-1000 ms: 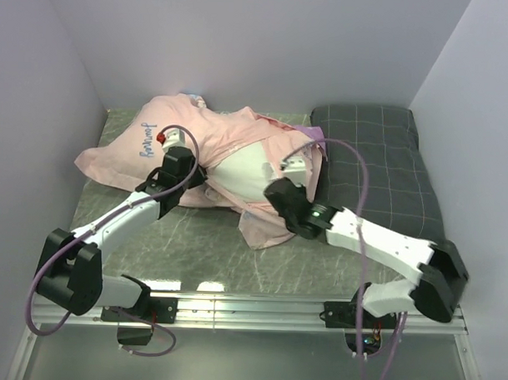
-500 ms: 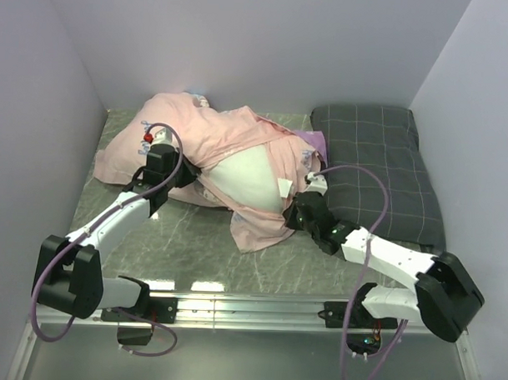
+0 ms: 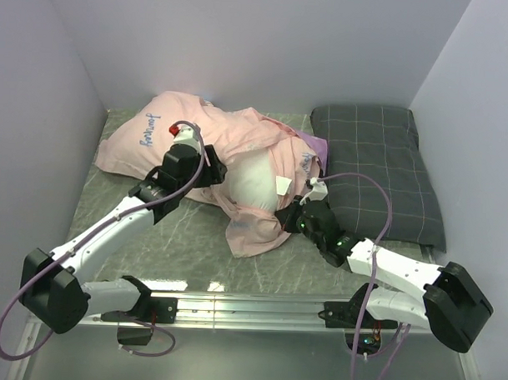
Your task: Remove the pillowcase from the pillow
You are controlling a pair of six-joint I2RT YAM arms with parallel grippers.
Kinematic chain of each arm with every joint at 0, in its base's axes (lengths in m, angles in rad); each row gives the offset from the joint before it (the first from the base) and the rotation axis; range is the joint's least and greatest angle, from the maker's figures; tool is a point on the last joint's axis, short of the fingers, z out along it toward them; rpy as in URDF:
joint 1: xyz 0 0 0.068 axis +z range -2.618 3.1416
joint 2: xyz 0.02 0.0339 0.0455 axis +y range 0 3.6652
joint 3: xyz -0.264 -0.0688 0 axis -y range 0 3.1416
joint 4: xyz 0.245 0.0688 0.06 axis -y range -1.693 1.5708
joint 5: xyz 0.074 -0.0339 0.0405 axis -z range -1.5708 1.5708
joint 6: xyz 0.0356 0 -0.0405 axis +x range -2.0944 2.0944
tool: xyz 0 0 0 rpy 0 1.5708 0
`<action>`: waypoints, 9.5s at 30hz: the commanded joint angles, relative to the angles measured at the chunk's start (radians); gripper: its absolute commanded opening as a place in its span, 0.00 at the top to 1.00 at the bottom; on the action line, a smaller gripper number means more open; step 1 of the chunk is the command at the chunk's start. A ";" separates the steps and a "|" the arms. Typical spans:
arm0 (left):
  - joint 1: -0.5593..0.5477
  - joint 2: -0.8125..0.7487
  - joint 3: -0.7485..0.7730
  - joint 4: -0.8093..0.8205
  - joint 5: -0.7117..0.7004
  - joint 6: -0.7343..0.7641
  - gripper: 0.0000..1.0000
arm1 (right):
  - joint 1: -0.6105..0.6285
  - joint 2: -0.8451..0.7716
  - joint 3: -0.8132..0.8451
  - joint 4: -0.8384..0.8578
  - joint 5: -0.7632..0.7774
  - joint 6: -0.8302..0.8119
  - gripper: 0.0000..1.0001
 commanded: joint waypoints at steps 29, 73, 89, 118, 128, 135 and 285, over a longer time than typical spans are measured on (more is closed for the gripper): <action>-0.462 0.148 0.141 -0.034 -0.324 -0.094 0.14 | 0.031 -0.055 0.009 -0.004 0.051 -0.004 1.00; -0.036 0.005 0.221 -0.089 0.393 -0.041 1.00 | -0.060 0.213 0.179 -0.105 0.139 -0.010 1.00; -0.051 -0.117 0.038 -0.020 0.439 -0.082 1.00 | 0.077 -0.109 0.348 -0.424 0.211 -0.163 0.46; -0.082 -0.293 0.185 -0.227 0.468 0.027 1.00 | -0.371 0.147 0.494 -0.373 0.081 -0.245 0.83; -0.082 -0.362 0.322 -0.369 0.566 0.111 1.00 | -0.580 0.351 0.586 -0.206 -0.349 -0.154 0.89; -0.082 -0.390 0.351 -0.350 0.589 0.116 0.99 | -0.574 0.507 0.634 -0.130 -0.480 -0.079 0.92; 0.156 -0.338 0.119 -0.430 0.172 0.142 0.28 | -0.057 0.094 0.917 -0.653 -0.102 -0.320 1.00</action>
